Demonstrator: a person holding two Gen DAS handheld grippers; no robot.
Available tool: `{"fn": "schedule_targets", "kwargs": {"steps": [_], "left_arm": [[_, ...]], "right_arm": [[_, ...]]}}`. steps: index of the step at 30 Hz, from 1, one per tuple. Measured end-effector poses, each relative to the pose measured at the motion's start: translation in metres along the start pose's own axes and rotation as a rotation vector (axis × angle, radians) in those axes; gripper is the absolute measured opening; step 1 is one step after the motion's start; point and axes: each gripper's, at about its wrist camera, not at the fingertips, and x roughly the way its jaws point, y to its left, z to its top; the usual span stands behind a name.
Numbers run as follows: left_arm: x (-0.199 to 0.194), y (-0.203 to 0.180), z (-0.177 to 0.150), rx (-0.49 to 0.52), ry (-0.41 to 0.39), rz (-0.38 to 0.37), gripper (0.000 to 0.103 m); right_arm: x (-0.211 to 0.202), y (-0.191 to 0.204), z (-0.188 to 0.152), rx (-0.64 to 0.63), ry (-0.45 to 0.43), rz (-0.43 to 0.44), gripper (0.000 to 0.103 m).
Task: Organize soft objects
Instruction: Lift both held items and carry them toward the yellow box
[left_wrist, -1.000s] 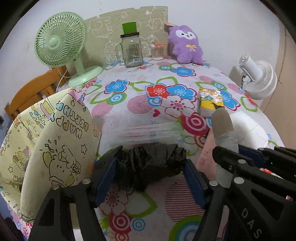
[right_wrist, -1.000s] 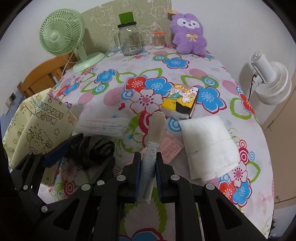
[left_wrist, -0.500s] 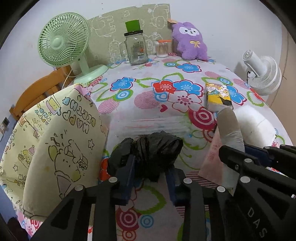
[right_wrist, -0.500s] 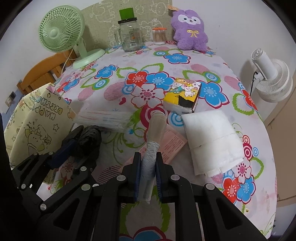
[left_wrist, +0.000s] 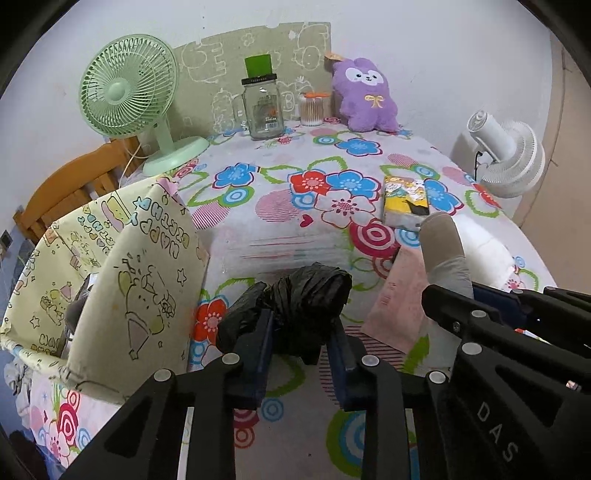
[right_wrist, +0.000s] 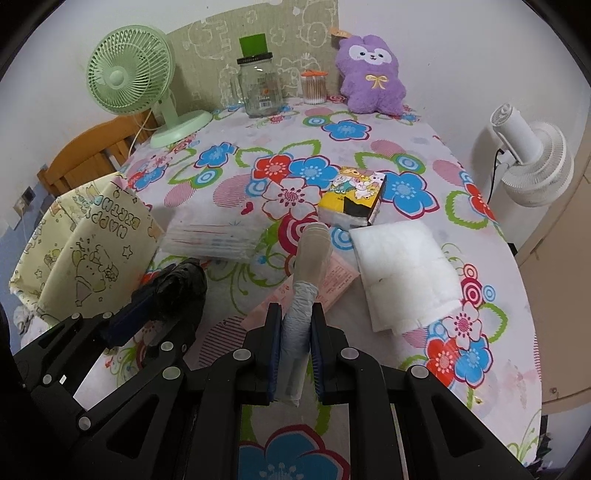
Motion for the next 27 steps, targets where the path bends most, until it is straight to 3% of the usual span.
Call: {"fn": "schedule_targets", "kwargs": {"steps": [27], "left_arm": [[-0.074, -0.007, 0.008, 0.023, -0.120, -0.011, 0.026]], "right_arm": [[-0.078, 0.003, -0.005, 0.020, -0.151, -0.002, 0.018]]}}
